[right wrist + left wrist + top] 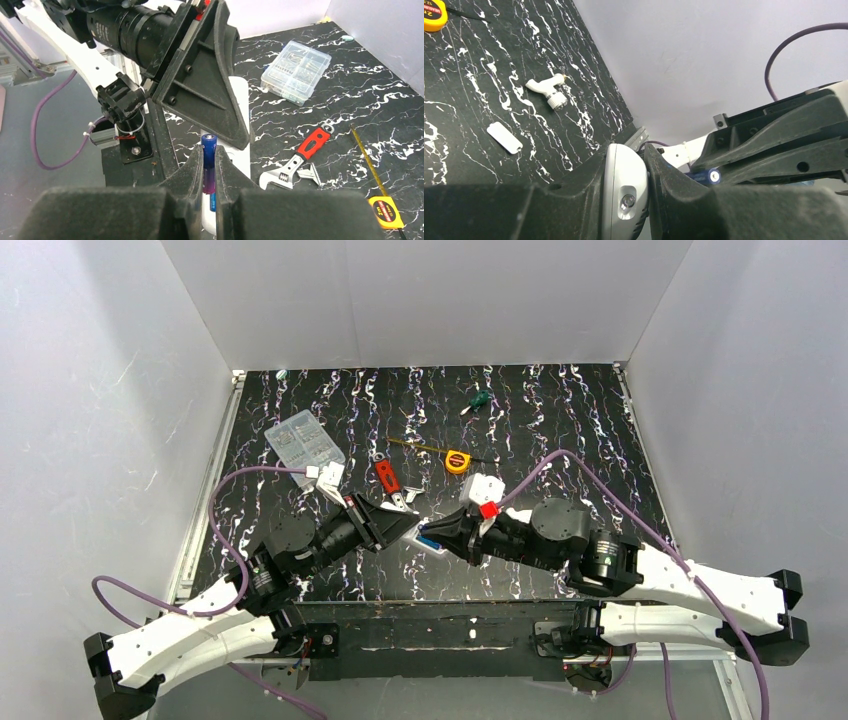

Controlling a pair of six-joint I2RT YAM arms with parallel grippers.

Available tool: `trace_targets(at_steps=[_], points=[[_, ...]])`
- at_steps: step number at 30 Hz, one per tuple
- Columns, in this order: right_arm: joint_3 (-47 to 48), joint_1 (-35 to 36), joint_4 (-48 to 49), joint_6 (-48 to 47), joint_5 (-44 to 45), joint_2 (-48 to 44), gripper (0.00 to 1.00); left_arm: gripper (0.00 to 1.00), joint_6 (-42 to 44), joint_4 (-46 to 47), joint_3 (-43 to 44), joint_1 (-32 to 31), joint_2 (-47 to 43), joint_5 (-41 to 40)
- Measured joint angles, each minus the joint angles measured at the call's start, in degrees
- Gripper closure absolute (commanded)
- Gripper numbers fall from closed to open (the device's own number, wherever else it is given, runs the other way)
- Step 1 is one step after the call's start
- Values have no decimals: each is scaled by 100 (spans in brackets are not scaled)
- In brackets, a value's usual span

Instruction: Load the batteries into the remote control

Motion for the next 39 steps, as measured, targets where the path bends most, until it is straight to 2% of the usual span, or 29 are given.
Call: trace_targets(at_steps=[22,39], points=[[-557,0,369,-632,-118,-120,99,100,-369,61,0,0,116,160],[-861,0,675,-723,59,-155,99,100,-476,31,0,0,111,232]])
